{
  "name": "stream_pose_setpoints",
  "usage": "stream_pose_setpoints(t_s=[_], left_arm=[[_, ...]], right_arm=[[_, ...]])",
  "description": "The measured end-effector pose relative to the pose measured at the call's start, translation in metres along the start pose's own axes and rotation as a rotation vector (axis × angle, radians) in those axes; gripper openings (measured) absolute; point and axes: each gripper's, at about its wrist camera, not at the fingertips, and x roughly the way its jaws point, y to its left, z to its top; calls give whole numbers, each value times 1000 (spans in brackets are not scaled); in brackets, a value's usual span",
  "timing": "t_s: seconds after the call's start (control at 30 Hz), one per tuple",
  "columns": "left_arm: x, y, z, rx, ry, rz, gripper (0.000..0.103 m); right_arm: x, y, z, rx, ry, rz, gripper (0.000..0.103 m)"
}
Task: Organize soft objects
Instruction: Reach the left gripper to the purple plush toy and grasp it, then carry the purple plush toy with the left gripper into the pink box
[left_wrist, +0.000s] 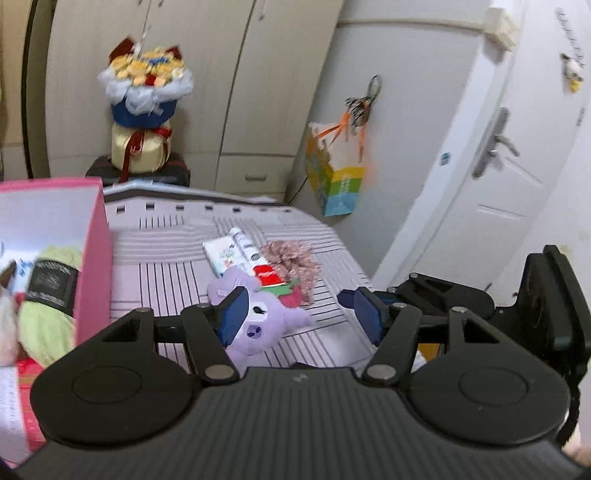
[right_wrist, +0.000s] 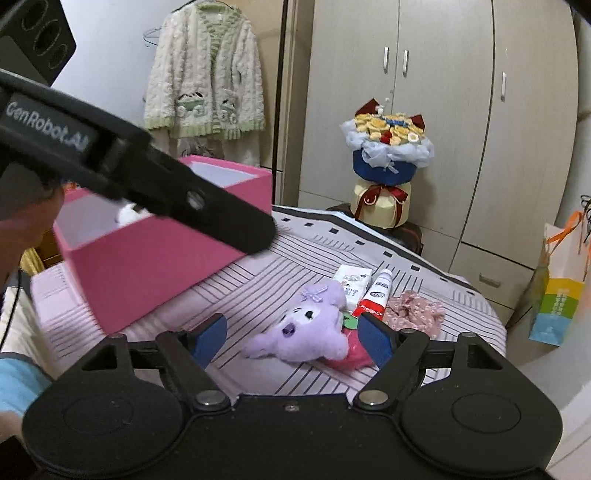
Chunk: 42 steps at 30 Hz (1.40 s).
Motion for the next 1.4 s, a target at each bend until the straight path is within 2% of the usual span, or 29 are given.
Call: stream_pose_setpoints(t_s=[0.2,0.33,0.47,0.57,0.7,0.87,1.03,1.17,1.2,1.27,1.4], left_arm=[[47,22,-10,-83,37,60,61],[70,29,-19,-139,30,112,61],[85,35,-25,-167,50,112,59],[88,38,-30,-175,59,131,59],[91,44,-37,-208,75,103,59],[94,52,-41,-266,77,79,57],[93,56,-45,-295,78,75,53],[90,52,-46,-294,68,86,51],[89,51,-47,-292,66,87,50],[84,48,-48,-288,59,86,50],[76,45,-50,-273,75,80,50]], right_arm=[[39,-4,-8,-61,27,-4,82],[51,-3,-11,-90,32,-5,82],[58,-2,-15,-106,37,-5,82],[63,-2,-18,-99,55,10,81],[65,1,-23,-91,57,32,79],[69,9,-28,-94,56,-7,79],[70,10,-31,-26,48,-16,80],[70,18,-33,-21,43,-47,79],[70,18,-33,-12,43,-50,76],[66,19,-33,22,36,-54,72],[59,21,-36,91,33,-45,71]])
